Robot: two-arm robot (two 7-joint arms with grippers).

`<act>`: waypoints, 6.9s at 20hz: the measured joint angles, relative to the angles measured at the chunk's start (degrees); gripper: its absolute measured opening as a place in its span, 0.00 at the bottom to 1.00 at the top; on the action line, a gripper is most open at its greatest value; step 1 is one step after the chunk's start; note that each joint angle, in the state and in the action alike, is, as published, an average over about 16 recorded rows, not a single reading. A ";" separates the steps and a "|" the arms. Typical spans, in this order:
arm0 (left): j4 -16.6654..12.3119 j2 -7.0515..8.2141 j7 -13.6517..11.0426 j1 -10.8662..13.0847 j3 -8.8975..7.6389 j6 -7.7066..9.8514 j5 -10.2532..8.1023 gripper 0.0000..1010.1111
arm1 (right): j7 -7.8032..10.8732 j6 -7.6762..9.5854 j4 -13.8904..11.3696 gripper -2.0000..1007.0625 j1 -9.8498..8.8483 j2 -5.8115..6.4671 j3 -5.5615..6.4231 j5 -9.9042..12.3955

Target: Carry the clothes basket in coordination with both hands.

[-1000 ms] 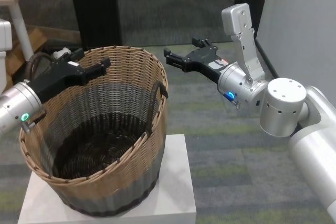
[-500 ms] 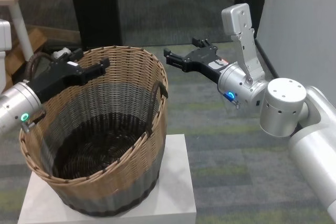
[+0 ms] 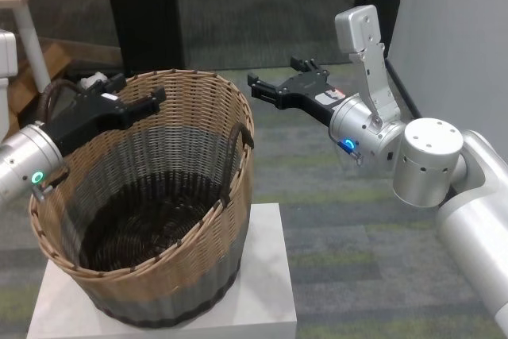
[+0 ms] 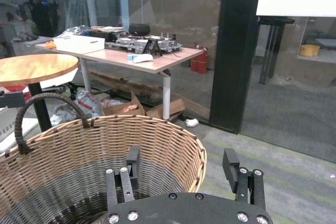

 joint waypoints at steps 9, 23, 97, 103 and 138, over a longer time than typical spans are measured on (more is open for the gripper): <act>0.00 -0.02 0.02 0.03 -0.04 0.04 0.00 0.99 | 0.00 0.00 0.00 0.99 0.00 0.00 0.00 0.00; 0.00 -0.03 0.02 0.03 -0.05 0.06 0.00 0.99 | 0.00 0.00 0.00 0.99 0.00 0.01 0.00 0.00; -0.01 -0.03 0.01 0.03 -0.04 0.05 0.00 0.99 | 0.00 0.00 0.00 0.99 0.00 0.00 0.00 0.00; -0.01 -0.02 0.01 0.03 -0.04 0.05 0.00 0.99 | 0.00 0.00 0.00 0.99 0.00 0.00 0.00 0.00; -0.01 -0.03 0.01 0.03 -0.04 0.05 0.00 0.99 | 0.00 0.00 0.00 0.99 0.00 0.00 0.00 0.00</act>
